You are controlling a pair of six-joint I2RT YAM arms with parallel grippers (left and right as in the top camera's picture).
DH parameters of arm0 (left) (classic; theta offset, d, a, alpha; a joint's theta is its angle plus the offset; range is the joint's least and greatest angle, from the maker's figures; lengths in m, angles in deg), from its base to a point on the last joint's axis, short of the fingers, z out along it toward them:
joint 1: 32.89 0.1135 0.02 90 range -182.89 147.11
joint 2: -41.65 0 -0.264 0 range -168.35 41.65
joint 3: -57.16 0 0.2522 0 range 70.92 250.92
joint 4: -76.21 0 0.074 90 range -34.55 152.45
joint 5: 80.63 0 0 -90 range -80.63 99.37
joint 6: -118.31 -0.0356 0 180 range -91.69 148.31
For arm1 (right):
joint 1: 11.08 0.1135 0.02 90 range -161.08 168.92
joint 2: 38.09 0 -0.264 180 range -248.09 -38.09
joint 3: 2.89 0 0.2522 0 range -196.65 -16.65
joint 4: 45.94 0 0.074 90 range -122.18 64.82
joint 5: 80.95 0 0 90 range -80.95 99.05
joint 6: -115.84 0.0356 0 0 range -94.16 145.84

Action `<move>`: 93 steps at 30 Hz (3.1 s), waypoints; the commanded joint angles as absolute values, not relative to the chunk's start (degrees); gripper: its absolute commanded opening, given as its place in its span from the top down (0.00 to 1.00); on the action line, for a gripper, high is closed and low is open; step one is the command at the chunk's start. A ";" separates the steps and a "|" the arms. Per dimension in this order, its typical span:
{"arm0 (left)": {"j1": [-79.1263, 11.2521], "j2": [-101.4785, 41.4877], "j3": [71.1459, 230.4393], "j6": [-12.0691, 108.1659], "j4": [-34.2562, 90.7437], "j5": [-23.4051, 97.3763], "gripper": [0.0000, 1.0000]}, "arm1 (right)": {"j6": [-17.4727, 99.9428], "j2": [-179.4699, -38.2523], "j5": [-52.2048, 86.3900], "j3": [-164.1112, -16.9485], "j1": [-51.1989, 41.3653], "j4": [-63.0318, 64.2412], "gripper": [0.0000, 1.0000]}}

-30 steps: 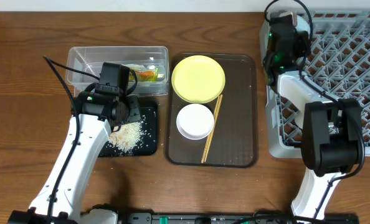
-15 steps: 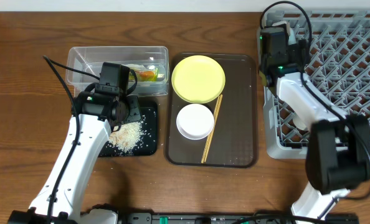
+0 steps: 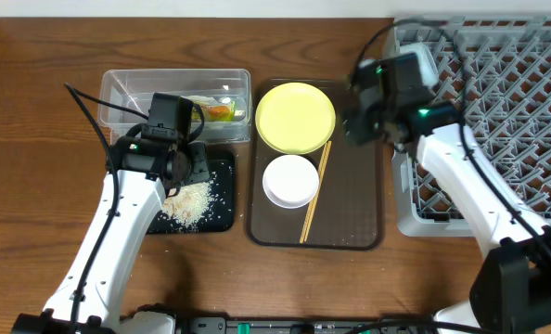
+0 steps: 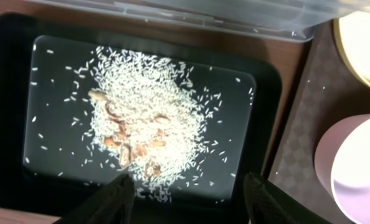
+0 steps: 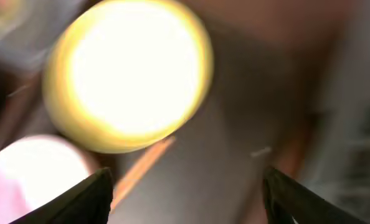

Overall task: Sort waste into correct bins and load items into the dishwasher rack
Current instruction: 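Move the right gripper to the pink-white bowl and grasp its rim, then lift the pink-white bowl over to the dish rack, then stand the pink-white bowl in the rack and release it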

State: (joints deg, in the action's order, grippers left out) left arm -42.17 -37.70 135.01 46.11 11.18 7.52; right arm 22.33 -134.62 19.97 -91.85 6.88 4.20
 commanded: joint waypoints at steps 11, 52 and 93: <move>-31.17 -37.66 134.90 50.27 9.28 9.40 0.39 | 29.63 -140.94 22.57 -87.76 16.62 10.65 0.39; -31.13 -37.66 134.90 50.27 9.13 10.01 0.39 | 3.62 -128.87 -34.65 -91.81 -8.80 -38.68 0.99; -31.13 -37.66 134.90 50.29 8.93 10.23 0.39 | -21.84 -160.30 -40.56 -91.81 -10.63 -68.71 0.95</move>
State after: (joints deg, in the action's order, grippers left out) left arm -31.39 -37.70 134.99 49.52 9.06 10.50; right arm -24.97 -158.68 -40.64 -91.57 -12.05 -70.09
